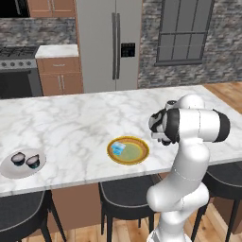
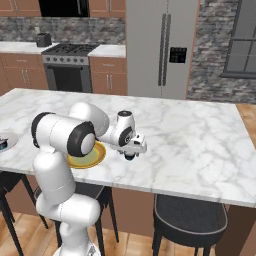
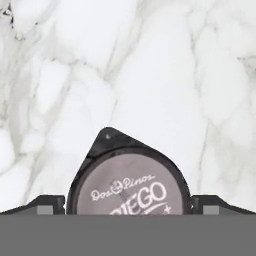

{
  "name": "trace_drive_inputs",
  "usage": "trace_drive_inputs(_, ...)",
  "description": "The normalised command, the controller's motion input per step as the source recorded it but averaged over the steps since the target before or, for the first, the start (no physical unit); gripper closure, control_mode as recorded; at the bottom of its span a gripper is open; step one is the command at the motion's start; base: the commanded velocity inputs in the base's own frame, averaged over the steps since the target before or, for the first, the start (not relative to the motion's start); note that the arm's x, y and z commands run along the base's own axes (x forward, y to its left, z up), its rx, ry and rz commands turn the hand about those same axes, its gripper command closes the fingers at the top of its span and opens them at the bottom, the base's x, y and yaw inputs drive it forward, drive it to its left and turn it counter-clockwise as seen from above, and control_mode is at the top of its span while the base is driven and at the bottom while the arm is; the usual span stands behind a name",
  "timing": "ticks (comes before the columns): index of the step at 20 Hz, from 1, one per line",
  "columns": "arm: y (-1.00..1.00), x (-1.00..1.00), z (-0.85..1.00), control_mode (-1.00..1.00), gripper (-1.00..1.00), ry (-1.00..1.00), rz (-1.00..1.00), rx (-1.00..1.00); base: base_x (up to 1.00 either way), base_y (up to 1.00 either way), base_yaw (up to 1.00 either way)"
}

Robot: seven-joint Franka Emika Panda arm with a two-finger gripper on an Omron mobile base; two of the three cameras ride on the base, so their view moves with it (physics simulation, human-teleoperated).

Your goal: Place two yogurt containers on each plate.

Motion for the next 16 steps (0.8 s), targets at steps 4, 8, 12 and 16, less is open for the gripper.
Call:
trace_drive_inputs(4,0.00,0.05,-0.05,-1.00,-1.00,-0.03,0.00,0.00,0.00,0.00,0.00)
trace_drive_inputs(8,0.00,0.01,-0.10,-1.00,-1.00,-0.02,0.00,0.00,0.00,0.00,0.00)
trace_drive_inputs(12,0.00,0.00,-0.14,-1.00,-1.00,-0.01,0.00,0.00,0.00,0.00,0.00)
trace_drive_inputs(16,0.00,0.00,-0.04,-1.00,1.00,-0.05,0.00,0.00,0.00,0.00,0.00)
